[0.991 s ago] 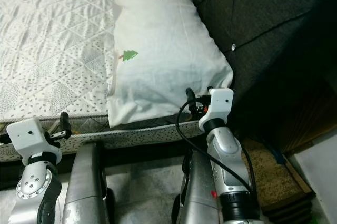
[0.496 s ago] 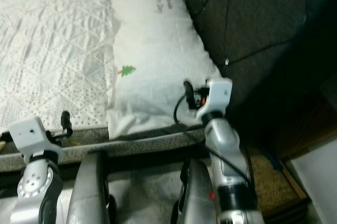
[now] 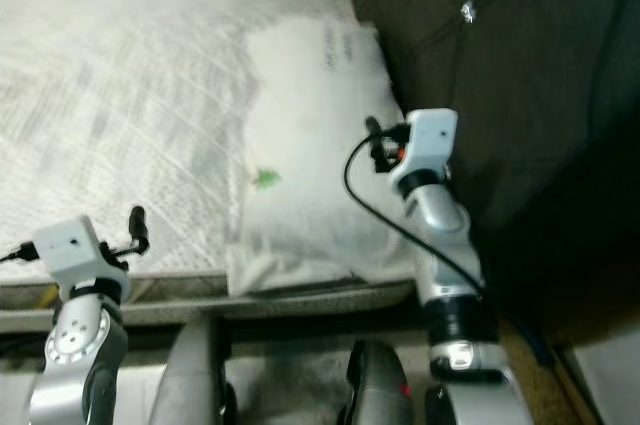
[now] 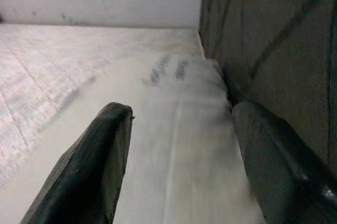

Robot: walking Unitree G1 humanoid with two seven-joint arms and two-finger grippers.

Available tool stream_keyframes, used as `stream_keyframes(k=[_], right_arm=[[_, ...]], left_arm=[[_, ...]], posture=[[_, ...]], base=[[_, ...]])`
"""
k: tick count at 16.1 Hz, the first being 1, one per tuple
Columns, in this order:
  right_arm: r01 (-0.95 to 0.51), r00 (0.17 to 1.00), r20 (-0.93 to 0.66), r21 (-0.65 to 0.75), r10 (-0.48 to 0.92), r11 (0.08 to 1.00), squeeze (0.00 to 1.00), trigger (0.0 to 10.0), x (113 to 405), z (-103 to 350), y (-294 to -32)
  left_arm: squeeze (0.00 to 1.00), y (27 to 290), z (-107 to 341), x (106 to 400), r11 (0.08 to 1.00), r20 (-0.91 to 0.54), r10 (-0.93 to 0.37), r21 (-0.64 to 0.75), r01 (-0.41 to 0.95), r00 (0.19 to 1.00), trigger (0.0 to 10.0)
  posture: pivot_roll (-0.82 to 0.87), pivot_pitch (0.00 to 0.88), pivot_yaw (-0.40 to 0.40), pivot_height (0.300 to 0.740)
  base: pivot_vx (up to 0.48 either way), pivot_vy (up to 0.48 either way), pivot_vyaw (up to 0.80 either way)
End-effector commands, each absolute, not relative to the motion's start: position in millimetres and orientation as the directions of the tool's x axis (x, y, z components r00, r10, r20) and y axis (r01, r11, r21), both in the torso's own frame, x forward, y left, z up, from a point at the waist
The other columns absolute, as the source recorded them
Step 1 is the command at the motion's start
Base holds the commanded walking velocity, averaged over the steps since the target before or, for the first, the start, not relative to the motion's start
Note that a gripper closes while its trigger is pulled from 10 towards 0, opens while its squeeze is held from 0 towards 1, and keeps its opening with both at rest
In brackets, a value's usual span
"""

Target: Clean up the room

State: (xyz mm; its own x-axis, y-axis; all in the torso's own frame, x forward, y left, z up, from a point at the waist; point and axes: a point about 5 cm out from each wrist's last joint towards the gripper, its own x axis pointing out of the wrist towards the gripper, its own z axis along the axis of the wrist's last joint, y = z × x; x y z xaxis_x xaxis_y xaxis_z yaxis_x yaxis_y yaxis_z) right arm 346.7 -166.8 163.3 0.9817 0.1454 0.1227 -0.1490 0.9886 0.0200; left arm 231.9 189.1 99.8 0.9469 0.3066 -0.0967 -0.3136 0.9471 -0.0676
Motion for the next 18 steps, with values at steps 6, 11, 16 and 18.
stream_keyframes(k=[6,11,16,18], right_arm=[[-0.086,0.996,0.035,0.047,0.085,0.995,0.00,10.0,308.7,124.7,-166.8],[0.011,1.000,-0.013,0.017,-0.011,1.000,0.00,10.0,276.7,99.5,-170.1],[-0.048,0.999,-0.018,0.023,0.048,0.999,0.00,10.0,278.9,100.4,-161.6],[-0.068,0.998,-0.009,0.023,0.068,0.997,0.00,10.0,283.9,104.1,-160.3]], left_arm=[[0.00,150.6,123.6,232.4,0.983,0.077,-0.105,0.158,0.092,0.991,10.0],[0.00,163.1,114.9,225.6,0.976,0.049,0.043,0.212,-0.053,0.998,10.0],[0.00,162.9,109.5,221.2,0.999,-0.009,0.025,0.028,-0.025,1.000,10.0],[0.00,160.8,113.3,226.8,1.000,0.008,0.006,0.027,-0.007,1.000,10.0]], posture=[[0.11,0.040,-0.051,0.739],[0.09,0.056,-0.046,0.740],[0.06,0.054,-0.033,0.740],[0.07,0.059,-0.044,0.740]], base=[[0.000,0.000,-0.44],[0.000,0.000,-0.49],[0.000,0.000,-0.19],[0.000,0.240,0.00]])
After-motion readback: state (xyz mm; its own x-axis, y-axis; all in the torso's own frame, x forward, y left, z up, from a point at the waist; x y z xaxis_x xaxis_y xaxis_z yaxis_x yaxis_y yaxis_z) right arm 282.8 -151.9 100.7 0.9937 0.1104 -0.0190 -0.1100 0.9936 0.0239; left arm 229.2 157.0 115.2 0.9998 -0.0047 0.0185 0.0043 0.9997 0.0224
